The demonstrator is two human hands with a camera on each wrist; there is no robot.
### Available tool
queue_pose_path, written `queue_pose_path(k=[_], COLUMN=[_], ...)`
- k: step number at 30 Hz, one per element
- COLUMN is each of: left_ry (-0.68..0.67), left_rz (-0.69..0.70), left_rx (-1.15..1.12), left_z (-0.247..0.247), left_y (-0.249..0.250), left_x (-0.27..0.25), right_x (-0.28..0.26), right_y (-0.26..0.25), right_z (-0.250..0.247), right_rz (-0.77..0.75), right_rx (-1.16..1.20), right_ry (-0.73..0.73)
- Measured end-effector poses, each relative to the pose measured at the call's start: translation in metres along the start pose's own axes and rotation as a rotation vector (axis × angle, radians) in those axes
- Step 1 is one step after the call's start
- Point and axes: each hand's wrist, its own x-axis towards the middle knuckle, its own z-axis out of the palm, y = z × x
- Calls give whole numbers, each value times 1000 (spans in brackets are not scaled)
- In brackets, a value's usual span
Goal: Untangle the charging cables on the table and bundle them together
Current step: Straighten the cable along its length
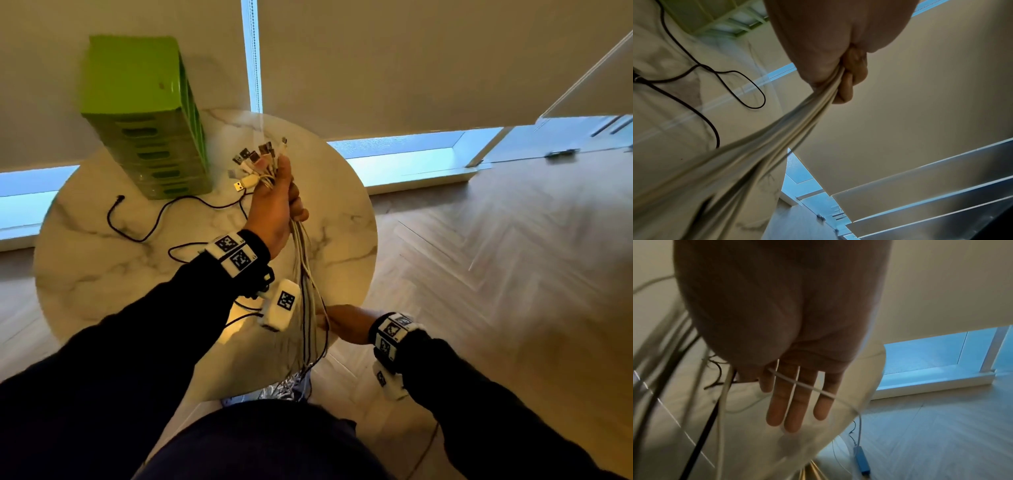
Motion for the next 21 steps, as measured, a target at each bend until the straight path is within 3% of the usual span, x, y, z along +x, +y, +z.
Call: queue_pose_path(k=[2,6,8,11,13,15,18,20,21], left_ry=[-27,-109,-168,-226,-240,-252,-242,-219,-215], left_rz=[-28,-83,-93,-98,-93,-86,-84,-82,-78], left_rx=[26,82,104,109,121,153,140,84,53], left_z=[-4,-21,-28,-29,-30,-35,-50,-62,-68], left_y=[2,9,10,10,13,18,32,38,39], left_x=[-5,-19,-27,-35,-38,-38,-36,-32,-31], right_x=[-1,-3,-10,-3,15,28,34,30,30], right_y=[-3,6,-10,-58,-89,-105,-98,-78,-66], right_z=[-9,-59,-86,-97,-83,-64,-44,-47,-53], right_rz=[-27,135,78,-144,-247,-256,-258,-191,-139], right_rx=[51,-34,36,166,313,406,477,522,504], right_ry=[-40,-57,11,149,74,-85,-295,-302,-234])
